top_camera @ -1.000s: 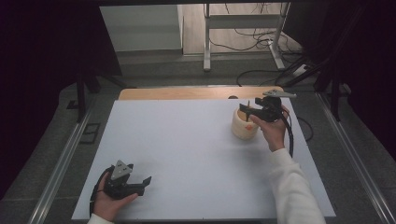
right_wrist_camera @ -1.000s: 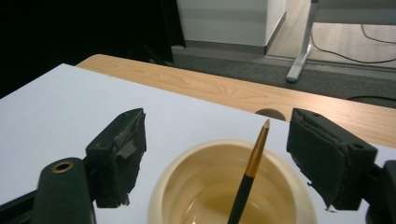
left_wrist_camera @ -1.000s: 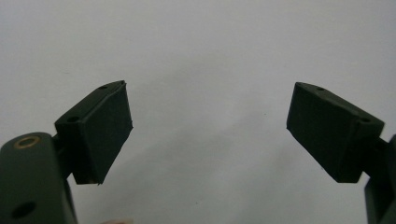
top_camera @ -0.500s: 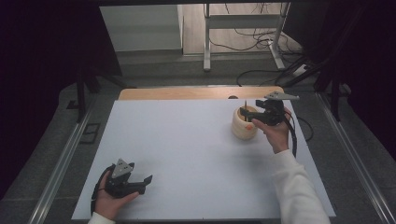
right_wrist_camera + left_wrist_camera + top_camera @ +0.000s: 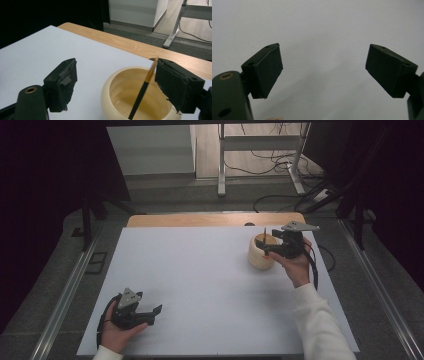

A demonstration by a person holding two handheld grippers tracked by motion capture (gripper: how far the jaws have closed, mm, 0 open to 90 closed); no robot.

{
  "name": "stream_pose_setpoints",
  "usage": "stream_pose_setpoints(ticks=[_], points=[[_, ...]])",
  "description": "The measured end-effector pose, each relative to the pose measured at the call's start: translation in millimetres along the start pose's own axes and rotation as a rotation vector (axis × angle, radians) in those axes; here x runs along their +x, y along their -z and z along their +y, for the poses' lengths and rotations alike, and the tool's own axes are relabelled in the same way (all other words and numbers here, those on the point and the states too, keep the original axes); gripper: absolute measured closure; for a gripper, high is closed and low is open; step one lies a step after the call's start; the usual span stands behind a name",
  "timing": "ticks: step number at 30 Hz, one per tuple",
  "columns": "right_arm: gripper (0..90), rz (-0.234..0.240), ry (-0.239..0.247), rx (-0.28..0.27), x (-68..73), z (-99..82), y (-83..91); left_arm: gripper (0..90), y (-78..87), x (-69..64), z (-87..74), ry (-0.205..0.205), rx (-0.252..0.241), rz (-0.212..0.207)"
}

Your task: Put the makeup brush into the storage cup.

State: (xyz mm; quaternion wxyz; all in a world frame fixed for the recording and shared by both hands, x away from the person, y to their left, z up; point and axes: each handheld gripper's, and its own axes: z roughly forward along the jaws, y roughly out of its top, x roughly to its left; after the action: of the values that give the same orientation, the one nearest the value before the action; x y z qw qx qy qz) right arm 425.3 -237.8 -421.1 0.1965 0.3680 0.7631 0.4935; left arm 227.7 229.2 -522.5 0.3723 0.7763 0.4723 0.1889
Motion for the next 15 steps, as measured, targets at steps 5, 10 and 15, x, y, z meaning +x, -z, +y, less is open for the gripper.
stream_pose_setpoints(ticks=[5,10,15], points=[[19.4,-0.005,0.008,0.008,6.2,-1.9,1.0,14.8,0.9,-0.1,-1.6,-0.001,0.001,-0.002],[19.3,-0.003,0.035,0.028,14.3,-6.6,5.0,14.8,1.7,0.3,-2.9,-0.005,-0.002,-0.004],[19.0,0.005,0.051,0.049,20.2,-13.0,10.9,14.8,3.6,1.2,-4.1,0.002,-0.004,0.001]])
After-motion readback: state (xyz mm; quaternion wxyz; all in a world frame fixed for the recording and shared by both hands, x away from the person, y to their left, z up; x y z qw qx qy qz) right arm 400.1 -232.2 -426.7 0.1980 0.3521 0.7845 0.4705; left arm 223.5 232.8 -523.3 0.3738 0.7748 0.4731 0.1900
